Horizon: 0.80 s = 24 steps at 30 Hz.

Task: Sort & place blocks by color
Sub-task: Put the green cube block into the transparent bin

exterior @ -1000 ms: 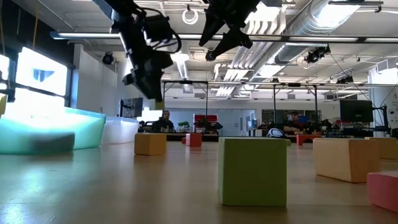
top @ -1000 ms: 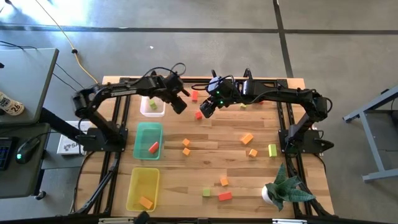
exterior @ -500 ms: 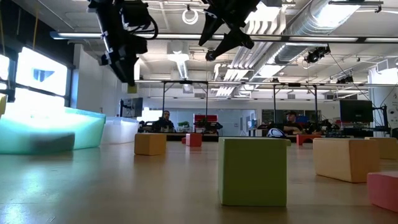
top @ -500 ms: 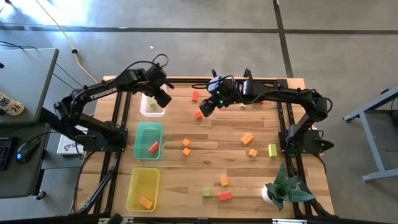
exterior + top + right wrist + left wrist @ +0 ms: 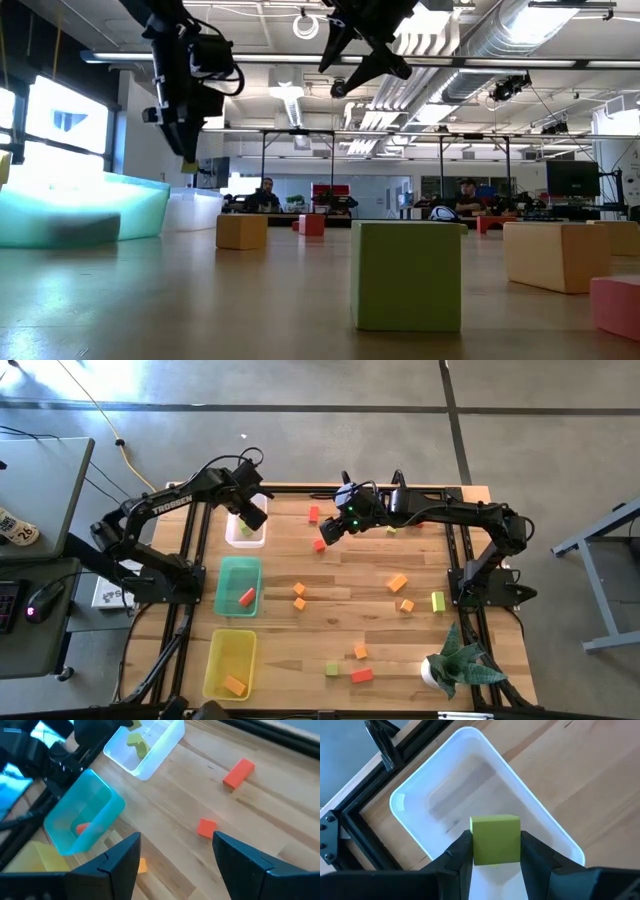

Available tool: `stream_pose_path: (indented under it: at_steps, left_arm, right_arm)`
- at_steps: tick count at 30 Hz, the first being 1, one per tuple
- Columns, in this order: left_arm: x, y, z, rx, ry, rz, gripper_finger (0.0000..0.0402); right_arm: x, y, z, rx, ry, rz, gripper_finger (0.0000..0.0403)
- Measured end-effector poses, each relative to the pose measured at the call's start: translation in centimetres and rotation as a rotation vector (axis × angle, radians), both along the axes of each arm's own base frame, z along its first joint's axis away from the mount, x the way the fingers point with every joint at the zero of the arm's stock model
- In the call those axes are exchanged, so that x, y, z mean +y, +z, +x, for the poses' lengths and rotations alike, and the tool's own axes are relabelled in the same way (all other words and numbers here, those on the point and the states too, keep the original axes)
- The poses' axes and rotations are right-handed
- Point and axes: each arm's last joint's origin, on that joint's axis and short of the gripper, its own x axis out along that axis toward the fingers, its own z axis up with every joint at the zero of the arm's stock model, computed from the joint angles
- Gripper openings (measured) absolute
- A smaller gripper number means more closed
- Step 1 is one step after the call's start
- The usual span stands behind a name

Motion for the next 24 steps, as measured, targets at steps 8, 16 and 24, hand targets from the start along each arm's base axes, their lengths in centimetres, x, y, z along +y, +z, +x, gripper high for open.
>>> stream_pose_path:
  at_steps: [8, 16, 24]
  left_arm:
    - [1.5, -1.3, 0.3, 0.005, -0.015, 0.0, 0.0112]
    - [2.2, -2.2, 0.8, 0.028, -0.04, -0.002, 0.0141]
    - [2.3, -2.5, 0.9, 0.039, -0.061, -0.005, 0.0168]
  right_arm:
    - [1.1, -0.6, -0.3, 0.055, -0.07, 0.092, 0.0233]
    - [2.7, -2.6, -0.7, 0.231, -0.176, 0.133, 0.0233]
    - [3.2, -4.2, 0.5, 0.256, -0.188, 0.162, 0.0233]
